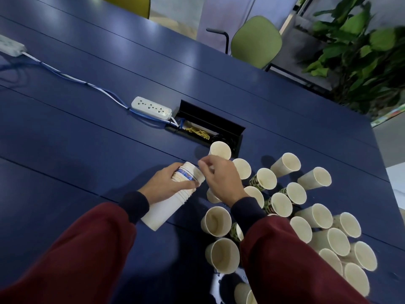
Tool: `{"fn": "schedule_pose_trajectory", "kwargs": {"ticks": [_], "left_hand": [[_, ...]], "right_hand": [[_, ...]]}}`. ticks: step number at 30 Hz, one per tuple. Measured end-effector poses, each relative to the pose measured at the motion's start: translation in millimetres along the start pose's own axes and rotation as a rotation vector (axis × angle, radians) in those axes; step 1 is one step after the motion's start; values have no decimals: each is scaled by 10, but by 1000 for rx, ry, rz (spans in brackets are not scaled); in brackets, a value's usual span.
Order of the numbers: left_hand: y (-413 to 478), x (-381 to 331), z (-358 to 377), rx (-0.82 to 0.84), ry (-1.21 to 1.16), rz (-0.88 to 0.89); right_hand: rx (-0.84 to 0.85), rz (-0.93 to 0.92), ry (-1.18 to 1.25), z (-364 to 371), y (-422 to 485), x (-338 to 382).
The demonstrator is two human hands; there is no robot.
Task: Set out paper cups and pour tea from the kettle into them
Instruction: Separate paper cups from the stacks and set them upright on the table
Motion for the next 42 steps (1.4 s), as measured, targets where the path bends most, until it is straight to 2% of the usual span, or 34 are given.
{"fn": "schedule_pose_trajectory", "kwargs": {"ticks": [4, 11, 24, 27, 30, 34, 38, 42], "left_hand": [[-94, -98, 59, 19, -6, 46], [-228, -90, 123, 30, -76, 42], [-424, -65, 31, 49, -212, -24], [-487, 54, 4, 56, -246, -68], [-500, 233, -97, -20, -229, -102], [-486, 420, -153, -92, -204, -163], [-479, 398, -72, -73, -190, -182], [-482, 363, -61, -62, -172, -178]], "right_hand": [[59, -26, -5, 31, -103, 92], [112, 17, 173, 16, -209, 101], [31, -50, 195, -23, -246, 250], [-41, -19, 195, -61, -211, 179], [-95, -9, 165, -135, -166, 107], [28, -81, 3, 60, -166, 148], [171, -46, -59, 272, -252, 127], [225, -48, -72, 323, -304, 132]]}}
Point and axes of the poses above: each hand's wrist, its own y-axis towards the middle knuckle, its own z-axis out of the palm, x = y × z, the point moved 9 cm from there along y, towards the middle knuckle, and after that the axes turned 13 degrees about -y, right-handed, at the moved point
